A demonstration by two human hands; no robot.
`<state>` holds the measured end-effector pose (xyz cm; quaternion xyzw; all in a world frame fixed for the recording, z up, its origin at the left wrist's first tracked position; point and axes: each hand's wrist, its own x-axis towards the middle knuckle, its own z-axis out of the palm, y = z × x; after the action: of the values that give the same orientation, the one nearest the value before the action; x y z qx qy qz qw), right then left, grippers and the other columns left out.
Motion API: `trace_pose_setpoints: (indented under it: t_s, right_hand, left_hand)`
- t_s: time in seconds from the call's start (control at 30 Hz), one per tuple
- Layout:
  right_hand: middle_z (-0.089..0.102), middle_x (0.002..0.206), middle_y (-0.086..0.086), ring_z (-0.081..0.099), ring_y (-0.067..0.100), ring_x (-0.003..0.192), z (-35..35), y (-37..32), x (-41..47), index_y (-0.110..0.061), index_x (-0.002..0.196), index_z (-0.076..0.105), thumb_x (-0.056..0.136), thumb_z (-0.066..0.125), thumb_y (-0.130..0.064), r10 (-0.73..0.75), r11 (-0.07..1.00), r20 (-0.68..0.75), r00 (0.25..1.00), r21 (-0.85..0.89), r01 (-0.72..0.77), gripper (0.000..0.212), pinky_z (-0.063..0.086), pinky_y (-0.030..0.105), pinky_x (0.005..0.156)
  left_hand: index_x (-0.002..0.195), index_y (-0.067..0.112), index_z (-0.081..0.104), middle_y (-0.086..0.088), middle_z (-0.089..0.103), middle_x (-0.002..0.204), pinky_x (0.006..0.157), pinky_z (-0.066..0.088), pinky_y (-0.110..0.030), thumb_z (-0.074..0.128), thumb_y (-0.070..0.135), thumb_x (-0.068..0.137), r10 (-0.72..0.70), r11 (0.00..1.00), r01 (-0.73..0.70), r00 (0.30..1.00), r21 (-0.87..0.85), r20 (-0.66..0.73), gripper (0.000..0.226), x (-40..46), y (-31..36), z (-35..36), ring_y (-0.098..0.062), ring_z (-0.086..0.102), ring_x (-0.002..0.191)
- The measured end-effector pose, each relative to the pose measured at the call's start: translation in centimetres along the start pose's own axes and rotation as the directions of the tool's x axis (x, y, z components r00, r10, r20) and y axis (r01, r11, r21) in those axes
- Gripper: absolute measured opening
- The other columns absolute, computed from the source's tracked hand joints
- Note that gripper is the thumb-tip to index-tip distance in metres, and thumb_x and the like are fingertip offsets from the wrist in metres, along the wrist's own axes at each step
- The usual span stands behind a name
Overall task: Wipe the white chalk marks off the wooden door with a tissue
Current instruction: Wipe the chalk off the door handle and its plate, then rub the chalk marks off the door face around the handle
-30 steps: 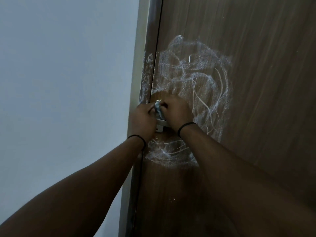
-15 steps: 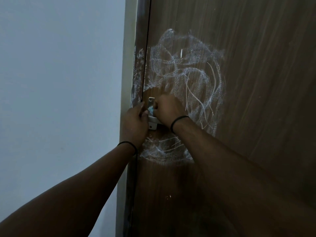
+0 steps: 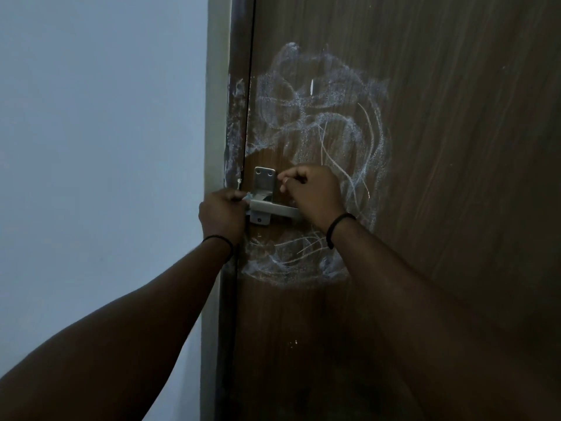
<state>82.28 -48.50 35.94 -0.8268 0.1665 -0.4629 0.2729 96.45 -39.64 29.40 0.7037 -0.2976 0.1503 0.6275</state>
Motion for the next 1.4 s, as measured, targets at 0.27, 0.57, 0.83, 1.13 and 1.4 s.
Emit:
trace_pose_setpoints:
  t_s: [0.27, 0.57, 0.83, 1.13, 1.4]
  right_hand:
    - [0.07, 0.071, -0.008, 0.067, 0.003, 0.07, -1.0, 1.5, -2.1, -0.022, 0.088, 0.074, 0.091, 0.06, -0.012, 0.005, 0.998, -0.069, 0.998, 0.07, 0.0, 0.018, 0.059, 0.03, 0.074]
    - [0.065, 0.076, -0.008, 0.055, 0.003, 0.06, -1.2, 3.1, -6.5, -0.018, 0.096, 0.071, 0.093, 0.056, -0.013, 0.057, 0.998, -0.293, 0.954, -0.006, -0.061, 0.016, 0.046, 0.025, 0.055]
    - [0.067, 0.111, -0.01, 0.066, 0.007, 0.1, 3.2, 2.7, -9.8, -0.021, 0.143, 0.042, 0.09, 0.068, -0.021, 0.185, 0.982, -0.07, 0.98, -0.033, -0.188, 0.059, 0.051, 0.012, 0.082]
    - [0.064, 0.11, 0.001, 0.06, 0.011, 0.1, 2.4, -1.7, -8.5, -0.018, 0.118, 0.07, 0.09, 0.066, -0.009, -0.163, 0.987, -0.259, 0.952, -0.034, 0.16, 0.03, 0.05, 0.02, 0.087]
    - [0.068, 0.095, 0.005, 0.064, 0.021, 0.084, 1.4, -4.8, 0.8, -0.024, 0.119, 0.059, 0.091, 0.056, -0.003, -0.265, 0.92, -0.114, 0.958, -0.328, 0.215, 0.034, 0.053, 0.03, 0.071]
  left_hand:
    - [0.091, 0.007, 0.07, -0.013, 0.074, 0.081, 0.058, 0.059, -0.029, 0.069, 0.013, 0.089, -0.45, 0.746, 0.467, 0.879, -0.475, 0.158, 0.007, -6.1, -0.9, 4.4, -0.017, 0.07, 0.064]
    - [0.111, -0.004, 0.061, -0.016, 0.07, 0.091, 0.054, 0.058, -0.024, 0.055, 0.005, 0.097, -0.544, 0.291, 0.709, 0.675, -0.642, 0.499, 0.018, -5.7, 1.8, 5.0, -0.011, 0.068, 0.054]
    - [0.09, 0.011, 0.07, -0.001, 0.067, 0.059, 0.043, 0.05, -0.02, 0.069, 0.019, 0.089, -0.442, 0.468, 0.784, 0.607, -0.408, 0.66, 0.008, -6.4, 3.3, 0.1, -0.008, 0.06, 0.048]
    - [0.087, 0.005, 0.073, -0.008, 0.061, 0.068, 0.044, 0.039, -0.023, 0.069, 0.017, 0.089, -0.233, 0.672, 0.568, 0.771, -0.475, 0.592, 0.014, -4.6, 6.4, -4.9, -0.012, 0.048, 0.049]
    - [0.092, 0.01, 0.069, -0.007, 0.066, 0.09, 0.07, 0.049, -0.035, 0.051, 0.025, 0.096, 0.44, 0.792, -0.488, 0.873, 0.366, 0.211, 0.024, -2.7, 5.0, -4.2, -0.023, 0.06, 0.08]
